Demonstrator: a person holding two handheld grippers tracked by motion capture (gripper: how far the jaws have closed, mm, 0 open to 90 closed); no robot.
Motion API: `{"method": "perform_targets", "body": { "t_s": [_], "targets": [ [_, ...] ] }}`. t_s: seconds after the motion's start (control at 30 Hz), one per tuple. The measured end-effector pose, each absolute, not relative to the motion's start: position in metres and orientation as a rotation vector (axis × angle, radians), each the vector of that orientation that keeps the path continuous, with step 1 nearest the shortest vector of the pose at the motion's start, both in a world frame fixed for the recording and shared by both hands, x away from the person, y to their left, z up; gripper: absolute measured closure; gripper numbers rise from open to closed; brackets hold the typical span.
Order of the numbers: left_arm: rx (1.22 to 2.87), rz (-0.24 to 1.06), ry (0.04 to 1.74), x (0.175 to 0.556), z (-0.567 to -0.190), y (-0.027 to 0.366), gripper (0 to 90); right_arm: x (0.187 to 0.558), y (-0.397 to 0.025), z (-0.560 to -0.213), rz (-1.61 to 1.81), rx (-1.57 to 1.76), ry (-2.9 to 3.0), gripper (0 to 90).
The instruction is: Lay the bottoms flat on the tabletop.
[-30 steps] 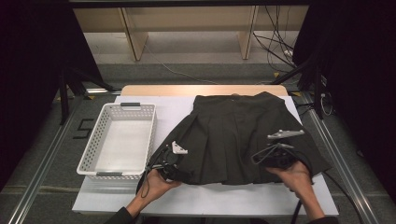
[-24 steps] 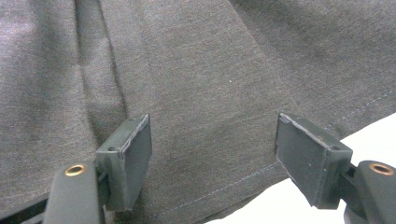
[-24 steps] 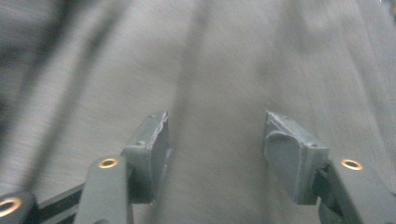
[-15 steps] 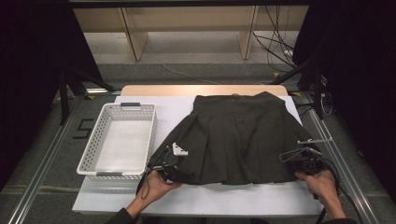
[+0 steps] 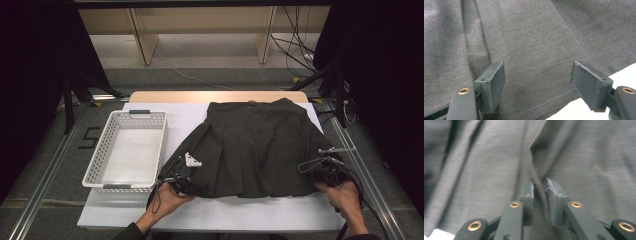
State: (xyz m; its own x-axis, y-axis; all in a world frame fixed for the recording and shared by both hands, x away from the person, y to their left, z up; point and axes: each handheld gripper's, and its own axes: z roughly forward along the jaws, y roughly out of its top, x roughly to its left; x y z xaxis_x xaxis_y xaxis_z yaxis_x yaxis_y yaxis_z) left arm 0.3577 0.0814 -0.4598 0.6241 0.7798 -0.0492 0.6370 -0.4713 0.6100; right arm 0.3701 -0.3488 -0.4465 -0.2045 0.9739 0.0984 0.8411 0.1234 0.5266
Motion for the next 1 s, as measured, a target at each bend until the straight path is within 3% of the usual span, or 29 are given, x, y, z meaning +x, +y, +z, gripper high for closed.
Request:
{"method": "perform_targets", "body": {
  "t_s": [0.17,0.3,0.63,0.7,0.77,0.83,0.87,1.0],
  "targets": [
    [2.258,0.317,1.104,0.357,-0.459,0.08,26.7,0.37,-0.378,-0.458,0.594,1.857,2.109,83.4],
    [2.268,0.32,1.105,0.357,-0.46,0.08,26.5,0.367,-0.385,-0.454,0.62,1.856,2.085,82.1],
    [2.34,0.283,1.175,0.362,-0.472,0.079,24.7,0.364,-0.354,-0.432,0.886,1.742,2.065,54.3],
    [2.349,0.283,1.146,0.362,-0.476,0.08,33.1,0.365,-0.342,-0.432,0.893,1.704,2.097,53.1],
    [2.326,0.241,1.141,0.365,-0.474,0.082,64.7,0.365,-0.332,-0.431,0.9,1.678,2.128,53.2],
    [2.322,0.251,1.128,0.365,-0.475,0.081,82.1,0.365,-0.325,-0.432,0.909,1.656,2.153,53.6],
    [2.321,0.233,1.131,0.366,-0.474,0.081,86.9,0.366,-0.323,-0.433,0.908,1.646,2.165,53.8],
    [2.238,0.114,1.108,0.361,-0.471,0.074,88.7,0.367,-0.319,-0.436,0.898,1.637,2.184,55.7]
  ]
}}
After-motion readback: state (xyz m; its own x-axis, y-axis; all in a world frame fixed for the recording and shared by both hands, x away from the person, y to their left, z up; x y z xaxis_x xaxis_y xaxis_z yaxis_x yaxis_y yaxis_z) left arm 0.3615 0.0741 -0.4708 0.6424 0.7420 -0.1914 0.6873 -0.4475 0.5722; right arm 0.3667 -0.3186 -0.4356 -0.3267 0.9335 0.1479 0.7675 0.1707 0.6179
